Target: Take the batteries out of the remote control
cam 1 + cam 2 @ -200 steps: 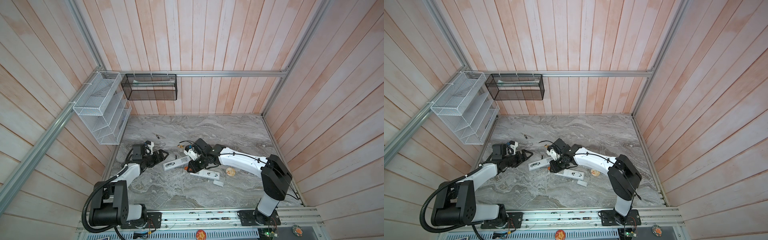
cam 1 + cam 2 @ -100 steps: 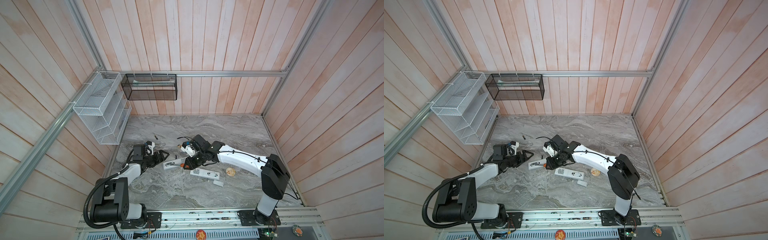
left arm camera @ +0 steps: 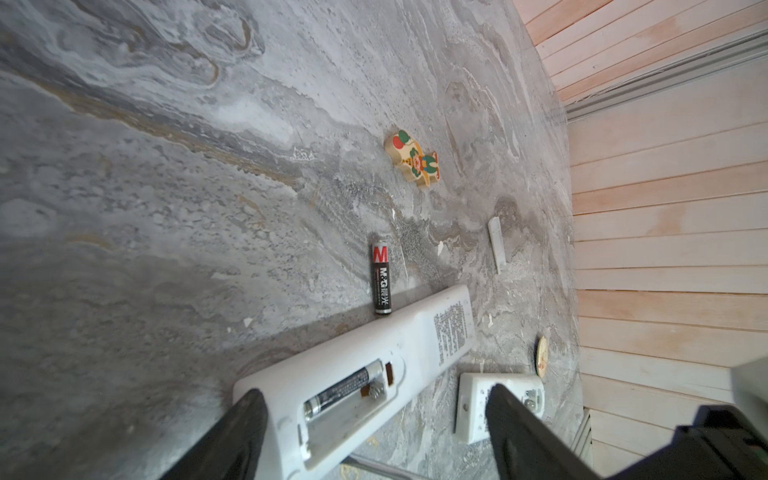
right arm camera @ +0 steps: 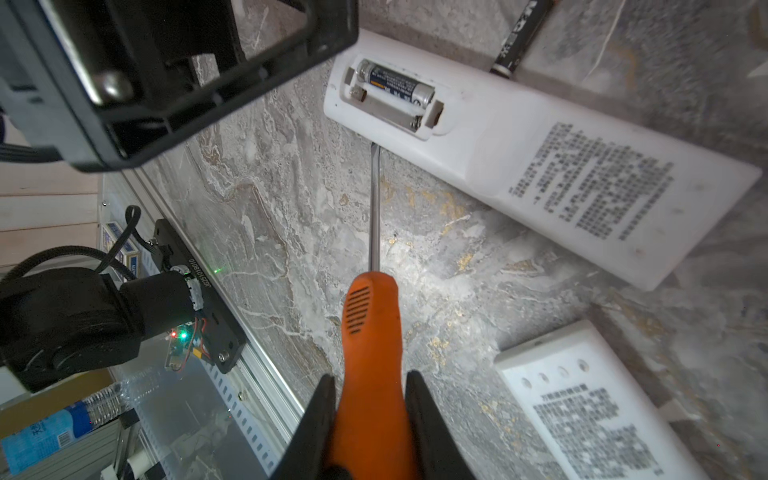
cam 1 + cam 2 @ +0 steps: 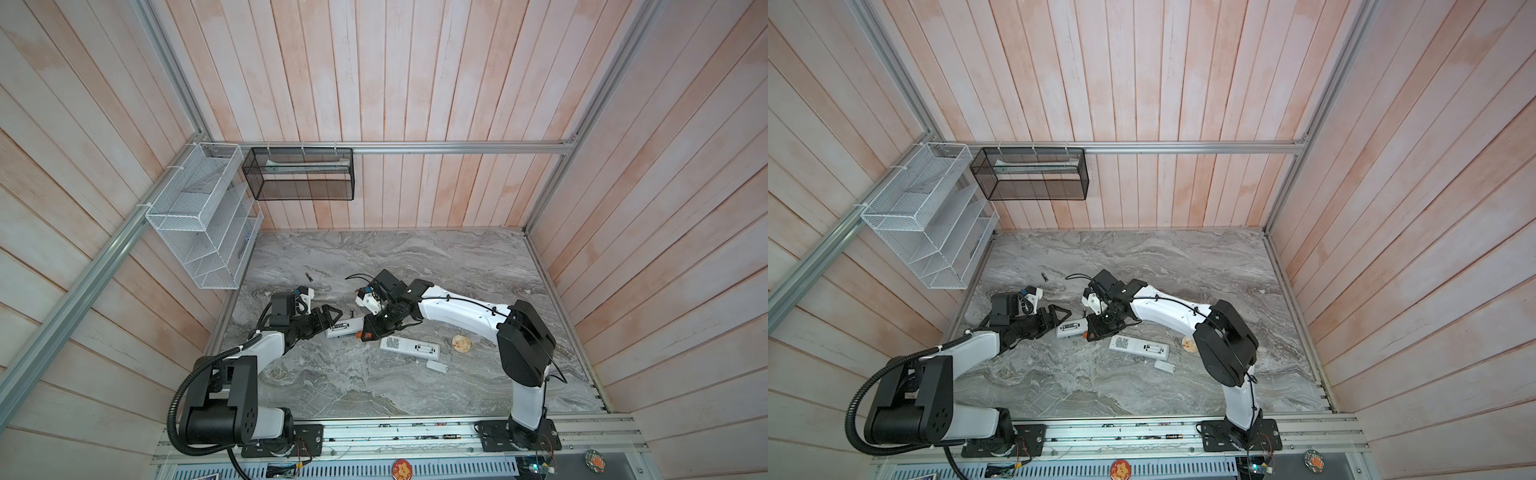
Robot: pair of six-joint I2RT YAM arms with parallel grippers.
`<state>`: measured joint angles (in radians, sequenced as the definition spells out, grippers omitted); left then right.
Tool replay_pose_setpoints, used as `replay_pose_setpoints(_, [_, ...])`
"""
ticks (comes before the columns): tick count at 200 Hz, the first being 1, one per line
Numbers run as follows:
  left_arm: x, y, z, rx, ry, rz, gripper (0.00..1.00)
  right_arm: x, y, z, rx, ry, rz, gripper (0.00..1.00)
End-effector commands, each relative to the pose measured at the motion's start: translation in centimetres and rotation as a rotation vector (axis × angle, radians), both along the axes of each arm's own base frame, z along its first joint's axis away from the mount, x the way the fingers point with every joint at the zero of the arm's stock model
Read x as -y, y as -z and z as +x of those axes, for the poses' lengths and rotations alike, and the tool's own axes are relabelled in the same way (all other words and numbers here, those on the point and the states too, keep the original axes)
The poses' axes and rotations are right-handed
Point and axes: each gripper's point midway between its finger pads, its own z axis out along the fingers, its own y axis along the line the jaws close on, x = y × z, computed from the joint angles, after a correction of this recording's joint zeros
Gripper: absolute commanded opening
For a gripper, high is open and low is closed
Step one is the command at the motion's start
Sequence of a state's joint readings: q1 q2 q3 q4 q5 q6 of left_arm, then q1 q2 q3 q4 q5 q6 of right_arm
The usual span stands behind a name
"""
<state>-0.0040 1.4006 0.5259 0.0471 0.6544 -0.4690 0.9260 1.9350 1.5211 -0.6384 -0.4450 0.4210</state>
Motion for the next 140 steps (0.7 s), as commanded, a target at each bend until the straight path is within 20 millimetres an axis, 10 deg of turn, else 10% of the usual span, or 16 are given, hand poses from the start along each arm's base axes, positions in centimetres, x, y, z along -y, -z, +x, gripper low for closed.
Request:
replay_pose_setpoints(1, [0.7, 0.2, -0.7, 0.003, 0.026, -0.029, 0.83, -0.1, -0.9, 0.5, 0.003, 0.023, -0.01, 0.0])
replay_pose_setpoints(140, [5.3, -0.5, -2.9, -0.007, 0.111, -0.049, 0.8, 4.1, -3.9, -2.5, -0.007, 0.041, 0.041, 0.0])
